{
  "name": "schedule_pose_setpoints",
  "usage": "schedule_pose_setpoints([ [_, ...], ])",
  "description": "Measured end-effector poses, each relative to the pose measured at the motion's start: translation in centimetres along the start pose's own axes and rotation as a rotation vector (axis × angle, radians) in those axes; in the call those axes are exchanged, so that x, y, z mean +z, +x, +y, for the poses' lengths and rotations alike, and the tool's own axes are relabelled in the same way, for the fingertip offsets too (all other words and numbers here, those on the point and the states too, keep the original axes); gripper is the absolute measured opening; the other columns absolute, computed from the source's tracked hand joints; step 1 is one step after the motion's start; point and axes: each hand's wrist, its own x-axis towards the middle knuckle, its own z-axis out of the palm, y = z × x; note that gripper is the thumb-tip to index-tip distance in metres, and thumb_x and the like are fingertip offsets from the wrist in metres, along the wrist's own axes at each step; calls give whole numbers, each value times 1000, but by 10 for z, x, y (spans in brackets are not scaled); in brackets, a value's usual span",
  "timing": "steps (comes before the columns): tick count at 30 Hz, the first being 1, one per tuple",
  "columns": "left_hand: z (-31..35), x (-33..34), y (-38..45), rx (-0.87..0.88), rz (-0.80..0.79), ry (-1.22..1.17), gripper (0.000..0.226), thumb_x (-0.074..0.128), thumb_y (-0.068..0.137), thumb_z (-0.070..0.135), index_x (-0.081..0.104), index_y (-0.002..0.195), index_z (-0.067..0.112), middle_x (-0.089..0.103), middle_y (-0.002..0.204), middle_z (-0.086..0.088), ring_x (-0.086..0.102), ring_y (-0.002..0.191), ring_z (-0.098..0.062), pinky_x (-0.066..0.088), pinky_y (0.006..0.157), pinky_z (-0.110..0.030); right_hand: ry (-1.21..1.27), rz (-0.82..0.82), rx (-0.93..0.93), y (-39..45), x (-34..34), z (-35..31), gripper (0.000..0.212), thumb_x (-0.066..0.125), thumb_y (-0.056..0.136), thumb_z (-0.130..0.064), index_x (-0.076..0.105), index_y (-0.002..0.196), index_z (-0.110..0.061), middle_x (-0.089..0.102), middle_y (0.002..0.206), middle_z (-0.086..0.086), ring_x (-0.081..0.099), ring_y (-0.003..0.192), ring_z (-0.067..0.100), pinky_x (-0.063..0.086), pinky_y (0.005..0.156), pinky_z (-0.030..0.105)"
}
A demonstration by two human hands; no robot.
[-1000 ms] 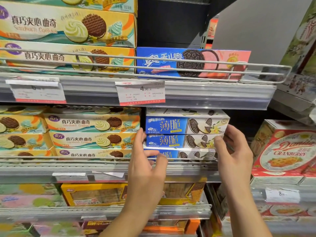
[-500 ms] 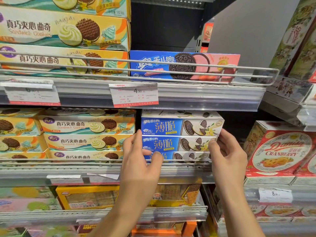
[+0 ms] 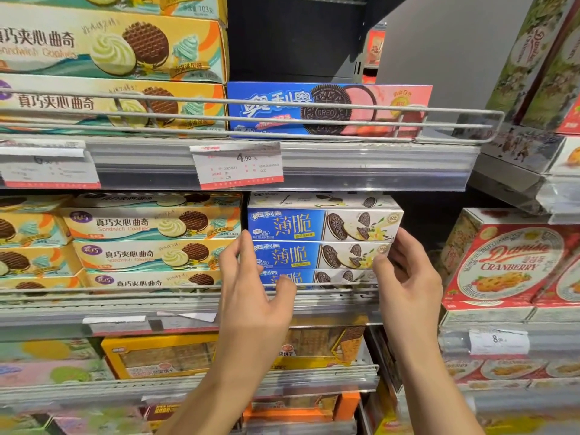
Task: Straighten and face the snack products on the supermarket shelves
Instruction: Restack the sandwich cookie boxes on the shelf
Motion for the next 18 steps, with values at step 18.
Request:
schedule_pose_setpoints([
  [18,-75,-35,-53,21,84,365,45,55,94,27,51,140,25,46,141,17,43,133,-5,40,111,-31,-324,-349,-596,-77,20,14,40,54,92,-18,63,129,-4,62,133,4,56,126,23,45,107,38],
])
